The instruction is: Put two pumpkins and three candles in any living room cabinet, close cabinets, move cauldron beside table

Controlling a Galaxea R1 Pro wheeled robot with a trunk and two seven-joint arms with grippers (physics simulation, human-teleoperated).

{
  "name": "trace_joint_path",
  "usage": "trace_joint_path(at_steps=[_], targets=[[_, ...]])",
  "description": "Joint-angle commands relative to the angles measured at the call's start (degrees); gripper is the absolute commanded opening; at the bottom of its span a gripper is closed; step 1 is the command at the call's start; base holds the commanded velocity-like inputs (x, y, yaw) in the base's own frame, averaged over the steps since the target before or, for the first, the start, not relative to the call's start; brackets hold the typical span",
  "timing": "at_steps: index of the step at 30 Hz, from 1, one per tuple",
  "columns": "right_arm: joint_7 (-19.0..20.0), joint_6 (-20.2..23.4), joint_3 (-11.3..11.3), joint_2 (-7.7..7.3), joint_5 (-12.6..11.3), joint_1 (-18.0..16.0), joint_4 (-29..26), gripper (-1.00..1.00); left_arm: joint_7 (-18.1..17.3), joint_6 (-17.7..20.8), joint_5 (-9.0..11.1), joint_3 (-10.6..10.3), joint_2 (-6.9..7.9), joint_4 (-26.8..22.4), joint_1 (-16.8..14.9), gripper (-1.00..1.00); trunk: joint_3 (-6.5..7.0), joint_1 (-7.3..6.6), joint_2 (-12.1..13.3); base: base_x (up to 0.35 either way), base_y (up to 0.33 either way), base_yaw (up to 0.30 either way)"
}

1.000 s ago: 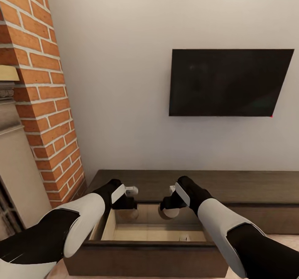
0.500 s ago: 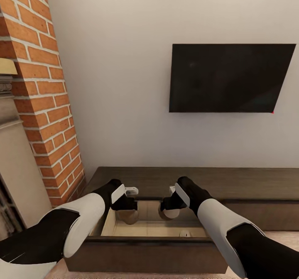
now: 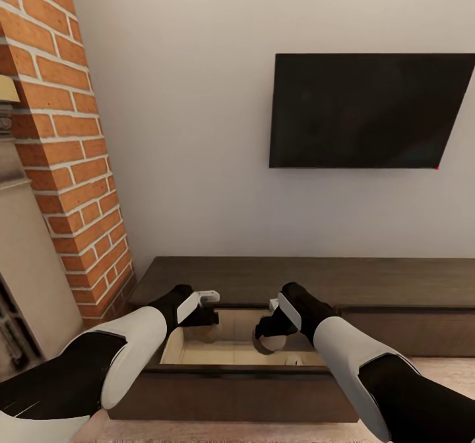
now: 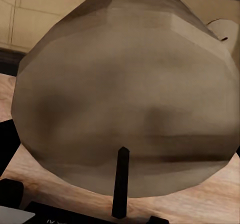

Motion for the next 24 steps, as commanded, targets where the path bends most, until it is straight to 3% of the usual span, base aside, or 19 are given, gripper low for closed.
trace_joint_path(at_steps=[1, 7, 18, 24], targets=[[-0.1, 0.2, 0.4, -0.02, -0.4, -0.1, -0.1, -1.0, 0.3, -0.1, 0.5, -0.4, -0.01, -0.1, 0.0, -1.0, -0.33, 0.21, -0.4, 0.0, 0.0, 0.0], [-0.1, 0.2, 0.4, 0.42, -0.4, -0.1, -0.1, -1.0, 0.3, -0.6, 0.5, -0.4, -0.01, 0.1, 0.0, -1.0, -1.7, 1.53, -2.9, 0.0, 0.0, 0.0], [-0.2, 0.2, 0.4, 0.49, -0.4, -0.1, -0.1, -1.0, 0.3, 1.1, 0.6, -0.4, -0.01, 0.2, 0.0, -1.0, -2.16, 1.53, -2.9, 0.007, 0.0, 0.015], [-0.2, 0.3, 0.4, 0.49, -0.4, 0.0, -0.1, -1.0, 0.3, 2.5, 0.5, -0.4, -0.01, 0.2, 0.0, -1.0, -2.27, 1.53, -2.9, 0.231, 0.0, 0.012]])
